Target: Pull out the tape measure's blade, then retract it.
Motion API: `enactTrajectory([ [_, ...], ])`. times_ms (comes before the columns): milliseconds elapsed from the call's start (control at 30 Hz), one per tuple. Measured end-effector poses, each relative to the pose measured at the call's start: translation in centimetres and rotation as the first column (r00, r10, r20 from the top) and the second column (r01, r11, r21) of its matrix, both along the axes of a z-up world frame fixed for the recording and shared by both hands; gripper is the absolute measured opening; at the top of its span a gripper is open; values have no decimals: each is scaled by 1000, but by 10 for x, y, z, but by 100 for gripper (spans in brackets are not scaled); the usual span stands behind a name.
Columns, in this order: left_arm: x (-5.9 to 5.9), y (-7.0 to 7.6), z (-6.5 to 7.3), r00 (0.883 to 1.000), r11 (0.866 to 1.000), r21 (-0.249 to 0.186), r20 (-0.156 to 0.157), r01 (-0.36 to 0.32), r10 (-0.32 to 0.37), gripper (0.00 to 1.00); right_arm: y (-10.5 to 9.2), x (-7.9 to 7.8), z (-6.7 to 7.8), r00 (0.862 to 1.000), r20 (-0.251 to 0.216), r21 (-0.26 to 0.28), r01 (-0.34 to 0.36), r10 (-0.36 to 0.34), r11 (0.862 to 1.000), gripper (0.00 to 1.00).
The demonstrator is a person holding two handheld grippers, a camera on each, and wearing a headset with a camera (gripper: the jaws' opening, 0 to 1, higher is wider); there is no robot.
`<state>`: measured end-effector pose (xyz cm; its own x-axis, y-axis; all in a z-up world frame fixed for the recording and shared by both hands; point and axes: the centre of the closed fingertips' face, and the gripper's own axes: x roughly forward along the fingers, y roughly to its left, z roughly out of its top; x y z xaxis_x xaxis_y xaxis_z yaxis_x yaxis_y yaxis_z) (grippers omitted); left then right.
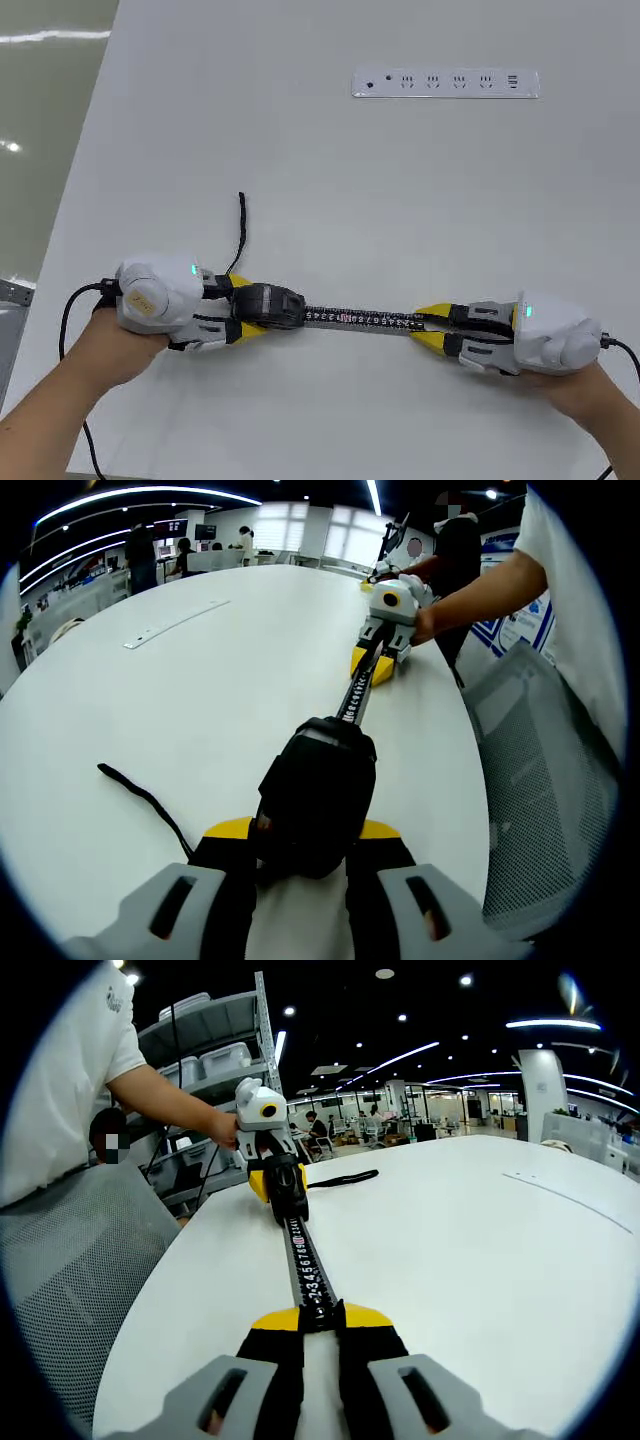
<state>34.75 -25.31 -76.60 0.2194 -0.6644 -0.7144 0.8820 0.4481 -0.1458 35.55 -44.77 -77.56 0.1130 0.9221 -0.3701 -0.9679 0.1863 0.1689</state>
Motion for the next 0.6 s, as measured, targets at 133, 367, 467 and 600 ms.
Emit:
enactTrajectory([
  [133,0,0,-1,1000,1000,0,0,-1,1,31,-7,1,-1,1000,-4,-2,7,-7,1000,10],
  [367,0,1,-1,1000,1000,1,-2,-3,3,31,-16,2,-1,1000,-6,-6,20,-20,1000,10],
  [467,0,1,-1,1000,1000,2,-1,-3,3,31,-18,2,-1,1000,-8,-8,22,-22,1000,10],
  [600,0,0,-1,1000,1000,2,-1,-5,5,31,-22,2,-1,1000,-6,-10,26,-26,1000,10],
])
